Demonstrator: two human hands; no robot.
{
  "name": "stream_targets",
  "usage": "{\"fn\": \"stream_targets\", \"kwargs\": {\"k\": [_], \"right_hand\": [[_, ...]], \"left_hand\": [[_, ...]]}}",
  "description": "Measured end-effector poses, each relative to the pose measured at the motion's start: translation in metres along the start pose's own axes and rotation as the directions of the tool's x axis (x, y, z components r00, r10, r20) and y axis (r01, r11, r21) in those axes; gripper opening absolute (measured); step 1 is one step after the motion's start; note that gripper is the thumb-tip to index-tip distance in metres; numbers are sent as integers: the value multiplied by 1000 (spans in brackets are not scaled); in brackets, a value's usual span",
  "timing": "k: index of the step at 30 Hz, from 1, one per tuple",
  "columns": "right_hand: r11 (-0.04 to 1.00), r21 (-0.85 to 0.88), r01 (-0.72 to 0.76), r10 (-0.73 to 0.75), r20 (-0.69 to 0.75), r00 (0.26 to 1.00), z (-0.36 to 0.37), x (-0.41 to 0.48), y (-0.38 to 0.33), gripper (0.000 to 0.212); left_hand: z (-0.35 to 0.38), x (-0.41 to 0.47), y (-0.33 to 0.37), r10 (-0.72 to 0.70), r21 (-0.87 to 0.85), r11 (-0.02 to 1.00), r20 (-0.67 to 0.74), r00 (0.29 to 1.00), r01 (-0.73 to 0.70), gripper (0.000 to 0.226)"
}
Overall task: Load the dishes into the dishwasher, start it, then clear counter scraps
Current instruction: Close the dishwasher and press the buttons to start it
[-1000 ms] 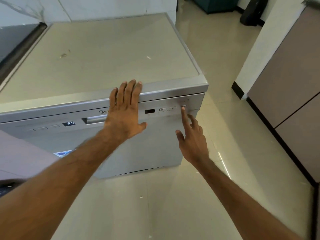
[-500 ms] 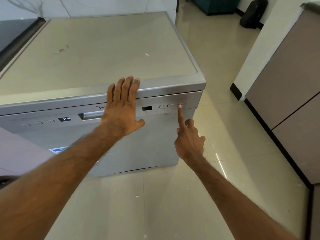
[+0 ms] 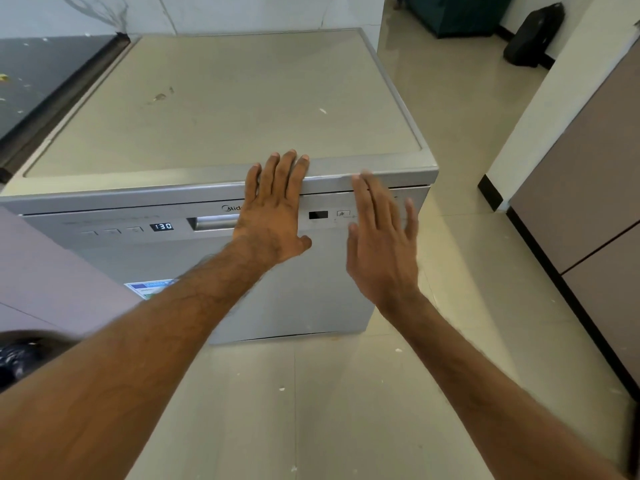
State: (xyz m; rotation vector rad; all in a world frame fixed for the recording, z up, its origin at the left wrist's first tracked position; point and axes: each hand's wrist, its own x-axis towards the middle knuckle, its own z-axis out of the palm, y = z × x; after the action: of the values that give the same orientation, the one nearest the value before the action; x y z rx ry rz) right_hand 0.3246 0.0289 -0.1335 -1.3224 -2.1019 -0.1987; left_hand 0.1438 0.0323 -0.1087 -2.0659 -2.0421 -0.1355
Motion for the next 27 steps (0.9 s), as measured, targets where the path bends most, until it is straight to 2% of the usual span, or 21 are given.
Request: {"fn": "stream_targets", "kwargs": {"k": [2,4,6,14,20,23,25,27], "right_hand": [[1000,-19,24,-21,138,990,-5,25,-17,91],[997,-55,57,-37,318,947,-3,43,-31,98],[993,-88,79,-36,408,912,3,51,-39,105],[994,-82,77,-31,458,889,2,52,-41,116],[996,-79,33,18,568,823,-19,62,-63,108],[992,-13,129,-93,620,779,-21,67,-87,102],[992,22,127,-114,615,781,-17,72,-100,97],[990,25,135,-122,609,784,-13,74,-106,96]], "left_hand": [[0,0,0,-6,4,1000,1,1000,6,126],[0,0,1,-7,-2,1000,11,1000,7,125],[0,0,1,-7,-14,1000,10,1000,7,124],[-9,-4,4,-19,-30,999,74,997,21,125],[-31,-10,-15,47,-104,994,162,986,-30,109],[-42,-29,-55,-30,-113,992,231,973,58,106],[-46,-44,-85,-108,-139,980,235,966,143,106],[-47,-53,-103,-124,-149,975,246,961,164,105]]}}
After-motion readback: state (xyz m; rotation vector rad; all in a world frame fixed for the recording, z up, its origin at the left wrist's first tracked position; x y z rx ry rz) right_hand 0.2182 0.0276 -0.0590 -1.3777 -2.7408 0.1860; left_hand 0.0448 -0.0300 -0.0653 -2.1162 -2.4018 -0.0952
